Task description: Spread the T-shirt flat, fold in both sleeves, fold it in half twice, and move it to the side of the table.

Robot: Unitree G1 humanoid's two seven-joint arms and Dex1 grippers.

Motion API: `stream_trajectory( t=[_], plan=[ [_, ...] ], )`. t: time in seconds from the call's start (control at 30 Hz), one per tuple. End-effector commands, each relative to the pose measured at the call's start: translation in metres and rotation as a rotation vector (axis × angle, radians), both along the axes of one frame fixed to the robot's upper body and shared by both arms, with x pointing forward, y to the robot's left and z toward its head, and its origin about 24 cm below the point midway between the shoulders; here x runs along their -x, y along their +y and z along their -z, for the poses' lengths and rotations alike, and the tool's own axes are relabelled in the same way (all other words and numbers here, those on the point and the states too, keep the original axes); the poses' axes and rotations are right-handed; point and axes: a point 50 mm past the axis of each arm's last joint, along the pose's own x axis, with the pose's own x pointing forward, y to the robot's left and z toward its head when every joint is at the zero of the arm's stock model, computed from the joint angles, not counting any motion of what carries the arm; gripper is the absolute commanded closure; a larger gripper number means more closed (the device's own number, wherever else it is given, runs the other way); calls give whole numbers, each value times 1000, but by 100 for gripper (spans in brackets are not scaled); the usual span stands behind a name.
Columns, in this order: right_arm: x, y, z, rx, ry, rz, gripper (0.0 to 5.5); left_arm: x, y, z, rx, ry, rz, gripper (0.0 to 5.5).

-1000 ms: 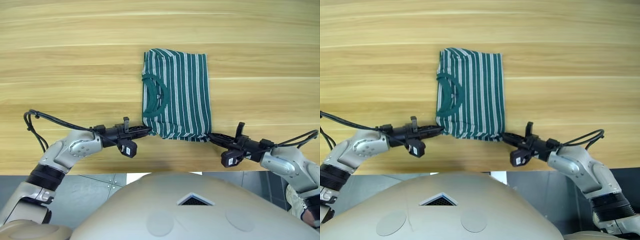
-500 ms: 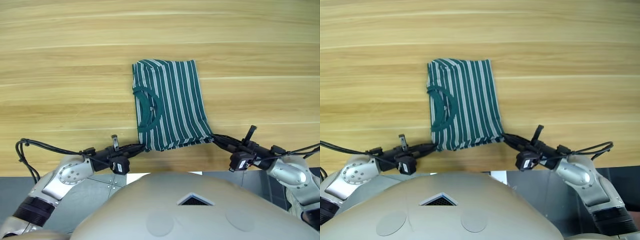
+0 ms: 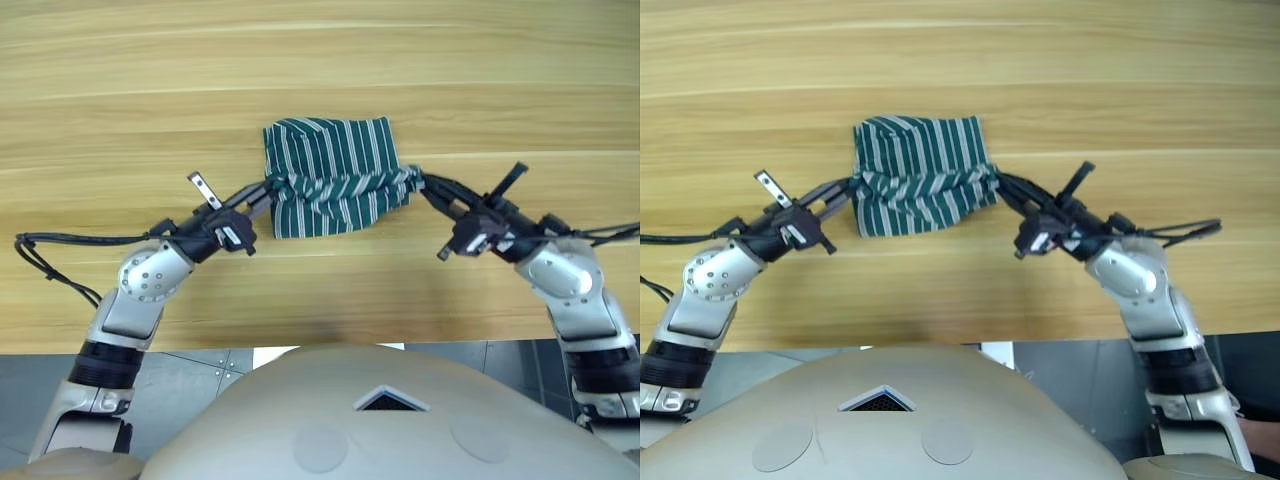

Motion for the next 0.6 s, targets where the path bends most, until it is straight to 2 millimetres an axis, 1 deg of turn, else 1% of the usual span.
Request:
stream_trajectory(
  t=[0.03, 0.13, 0.2, 0.37, 0.5, 0.53, 0.6],
  plan=[
    [-28, 7, -1, -4, -25, 60, 550, -21, 2, 3, -32, -9, -63, 550],
    [-50, 13, 3, -7, -29, 105, 550, -39, 5, 5, -46, -14, -116, 550],
    [-60, 19, 7, -9, -24, 120, 550, -49, 4, 10, -55, -9, -132, 550],
    [-82, 32, 18, -16, 1, 133, 550, -66, 2, 20, -59, 6, -153, 550],
    [-98, 35, 28, 5, 22, 166, 550, -78, 2, 29, -59, 32, -180, 550],
    [-103, 33, 30, 15, 28, 182, 513, -81, 0, 33, -47, 56, -182, 515],
    [-110, 32, 33, 19, 33, 205, 475, -86, 0, 38, -33, 80, -197, 480]
  ],
)
